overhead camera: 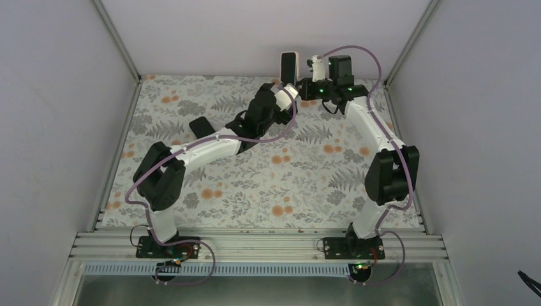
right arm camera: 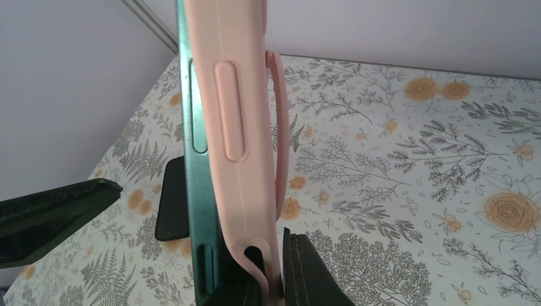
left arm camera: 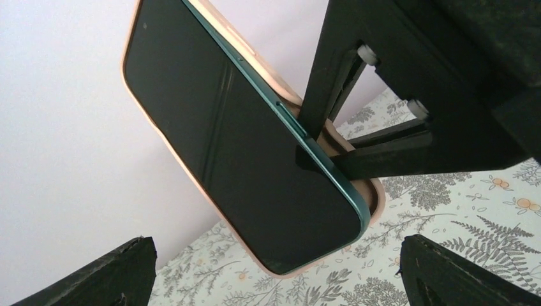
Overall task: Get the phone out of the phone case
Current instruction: Remove the phone case from the phone.
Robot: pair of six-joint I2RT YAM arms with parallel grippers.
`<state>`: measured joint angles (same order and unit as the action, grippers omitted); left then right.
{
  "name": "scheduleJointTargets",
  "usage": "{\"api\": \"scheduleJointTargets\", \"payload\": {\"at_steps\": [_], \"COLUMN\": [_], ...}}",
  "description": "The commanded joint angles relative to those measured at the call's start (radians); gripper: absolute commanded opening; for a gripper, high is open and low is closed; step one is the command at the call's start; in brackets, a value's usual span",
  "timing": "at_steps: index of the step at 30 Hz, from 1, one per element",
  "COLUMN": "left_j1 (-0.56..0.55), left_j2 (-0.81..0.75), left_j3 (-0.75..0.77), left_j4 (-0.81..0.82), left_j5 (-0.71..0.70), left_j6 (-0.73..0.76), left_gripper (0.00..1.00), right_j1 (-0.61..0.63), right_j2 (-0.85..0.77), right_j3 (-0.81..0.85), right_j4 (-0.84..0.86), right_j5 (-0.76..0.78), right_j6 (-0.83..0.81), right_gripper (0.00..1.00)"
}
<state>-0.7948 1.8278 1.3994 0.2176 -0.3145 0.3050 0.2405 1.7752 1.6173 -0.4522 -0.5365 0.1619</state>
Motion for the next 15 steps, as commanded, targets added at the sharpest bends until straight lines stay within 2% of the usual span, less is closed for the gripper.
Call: {"api": "scheduleJointTargets", "payload": {"at_steps": [1,15], "left_j1": [-0.009,-0.006], "left_j2": [-0.01,0.069], "left_j3": [-0.001,0.085], "left_j4": [0.054,0.005], "left_j5": [-0.029,-0.029], "left_j6": [0.022,0.02], "left_gripper": [0.95,0.97], "right_j1": [-0.004,-0.003], "right_j2": [0.01,-0.001], "right_j3": [0.046,0.031], "right_j4": [0.037,0.04], "right_j5": [-0.055,-0.08], "right_j6": [0.008,0.014], "right_gripper": [0.03,0.03]}}
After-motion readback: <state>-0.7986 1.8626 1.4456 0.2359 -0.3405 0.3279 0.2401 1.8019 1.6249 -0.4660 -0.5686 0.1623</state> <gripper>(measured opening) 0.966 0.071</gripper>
